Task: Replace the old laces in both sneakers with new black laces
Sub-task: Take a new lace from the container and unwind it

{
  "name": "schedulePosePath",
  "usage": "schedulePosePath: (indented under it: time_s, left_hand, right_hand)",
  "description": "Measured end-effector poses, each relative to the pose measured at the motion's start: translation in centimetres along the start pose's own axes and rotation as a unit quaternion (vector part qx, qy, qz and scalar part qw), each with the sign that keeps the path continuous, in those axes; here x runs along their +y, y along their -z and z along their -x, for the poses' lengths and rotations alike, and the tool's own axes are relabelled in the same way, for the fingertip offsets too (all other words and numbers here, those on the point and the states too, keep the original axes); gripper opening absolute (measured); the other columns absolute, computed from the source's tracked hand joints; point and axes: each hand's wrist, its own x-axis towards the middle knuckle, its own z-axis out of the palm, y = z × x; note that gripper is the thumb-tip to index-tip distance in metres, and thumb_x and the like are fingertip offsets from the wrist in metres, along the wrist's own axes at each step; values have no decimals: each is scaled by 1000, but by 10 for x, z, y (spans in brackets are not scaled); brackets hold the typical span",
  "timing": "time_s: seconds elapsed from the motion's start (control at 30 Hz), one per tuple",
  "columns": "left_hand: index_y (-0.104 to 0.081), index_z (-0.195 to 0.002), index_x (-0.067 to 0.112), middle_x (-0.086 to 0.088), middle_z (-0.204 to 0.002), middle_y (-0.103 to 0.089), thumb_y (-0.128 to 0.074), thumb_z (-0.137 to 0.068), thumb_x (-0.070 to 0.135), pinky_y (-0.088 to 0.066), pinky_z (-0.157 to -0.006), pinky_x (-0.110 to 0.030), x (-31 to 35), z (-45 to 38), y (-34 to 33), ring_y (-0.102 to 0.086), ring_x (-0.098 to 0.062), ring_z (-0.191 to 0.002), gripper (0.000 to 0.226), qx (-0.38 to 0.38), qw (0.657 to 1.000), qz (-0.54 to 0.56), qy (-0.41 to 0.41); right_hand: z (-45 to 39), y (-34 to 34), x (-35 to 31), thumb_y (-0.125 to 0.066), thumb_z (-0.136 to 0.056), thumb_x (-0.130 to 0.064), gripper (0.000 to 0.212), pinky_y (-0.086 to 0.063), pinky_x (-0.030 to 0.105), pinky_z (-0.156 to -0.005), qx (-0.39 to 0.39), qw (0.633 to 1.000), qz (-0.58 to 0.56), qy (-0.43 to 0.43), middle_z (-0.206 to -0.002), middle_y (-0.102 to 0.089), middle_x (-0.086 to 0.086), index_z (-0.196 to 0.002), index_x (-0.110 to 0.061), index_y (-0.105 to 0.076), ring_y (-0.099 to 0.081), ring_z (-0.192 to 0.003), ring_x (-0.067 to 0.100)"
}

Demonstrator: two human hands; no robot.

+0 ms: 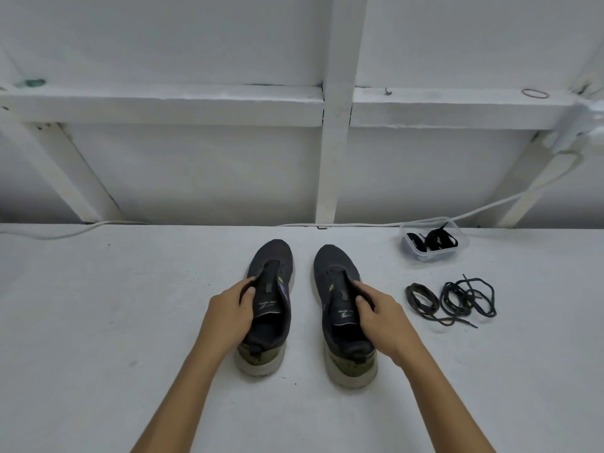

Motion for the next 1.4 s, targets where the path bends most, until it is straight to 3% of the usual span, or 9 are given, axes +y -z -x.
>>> schedulePosePath:
  time_s: [0.3,0.5,0.6,0.73,0.97,1.07,1.2,1.3,1.4]
  left_hand:
    - [-57,-139,22,2,-133,-62,-47,-104,26,-41,-91,-21,-6,19,-5,-57,-17,-120,37,-9,999,34,-5]
    - [-64,-128,26,14,-121,-62,-56,-99,30,-42,-97,-24,20,10,-5,-56,-8,-115,31,11,996,91,-20]
    - [-68,-120,27,14,-109,-67,-55,-99,32,-48,-94,-23,44,3,-14,-61,-3,-101,24,25,994,94,-58]
    - [-72,-110,24,20,-102,-66,-56,-99,25,-37,-78,2,82,-17,-38,-56,16,-93,19,-14,988,82,-133]
    - [-72,-112,18,6,-113,-68,-53,-101,24,-36,-83,-13,130,-69,-93,-56,-7,-96,23,-85,982,-3,-169]
    - [-71,-115,19,2,-119,-66,-54,-99,29,-44,-92,-27,130,-92,-108,-59,-17,-110,25,-118,979,-63,-153]
    - [-61,-132,22,2,-137,-52,-54,-98,40,-42,-100,-36,122,-100,-120,-42,-23,-130,40,-166,957,-176,-158]
    - [-56,-138,24,5,-145,-44,-53,-99,41,-39,-100,-33,115,-96,-123,-34,-17,-134,43,-158,957,-175,-171]
    - [-55,-140,24,6,-146,-44,-52,-100,41,-37,-103,-32,103,-94,-113,-36,-15,-135,44,-137,959,-167,-185]
  right_hand:
    - [16,-12,4,-48,-104,-24,44,-38,13,-85,38,999,-28,-19,-140,-61,-8,-148,-29,-52,-55,-107,4]
    - [16,-6,5,-64,-95,-43,38,-46,28,-105,37,996,-69,-44,-131,-63,-19,-132,-37,-63,-58,-119,2]
    - [11,5,7,-63,-94,-51,23,-49,28,-101,65,992,-104,-37,-116,-68,-26,-113,-40,-71,-60,-113,-3]
    - [-9,35,13,-58,-99,-41,17,-50,22,-88,149,981,-117,-30,-103,-71,-22,-108,-33,-71,-64,-102,-4]
    - [-69,94,35,-58,-99,-21,20,-40,21,-78,250,968,8,-17,-91,-70,-5,-110,-17,-74,-62,-87,13]
    - [-107,120,45,-58,-97,-13,20,-38,21,-76,247,965,92,3,-93,-72,2,-107,-8,-74,-61,-86,18]
    - [-153,140,56,-60,-93,-10,19,-40,27,-71,207,957,205,17,-100,-73,14,-103,-4,-75,-64,-88,30]
    - [-177,145,61,-67,-92,-21,25,-43,28,-74,125,954,271,-22,-112,-71,7,-114,-13,-75,-64,-103,27]
    - [-191,145,62,-70,-92,-43,44,-51,34,-91,60,945,317,-63,-127,-65,0,-131,-25,-67,-53,-127,18]
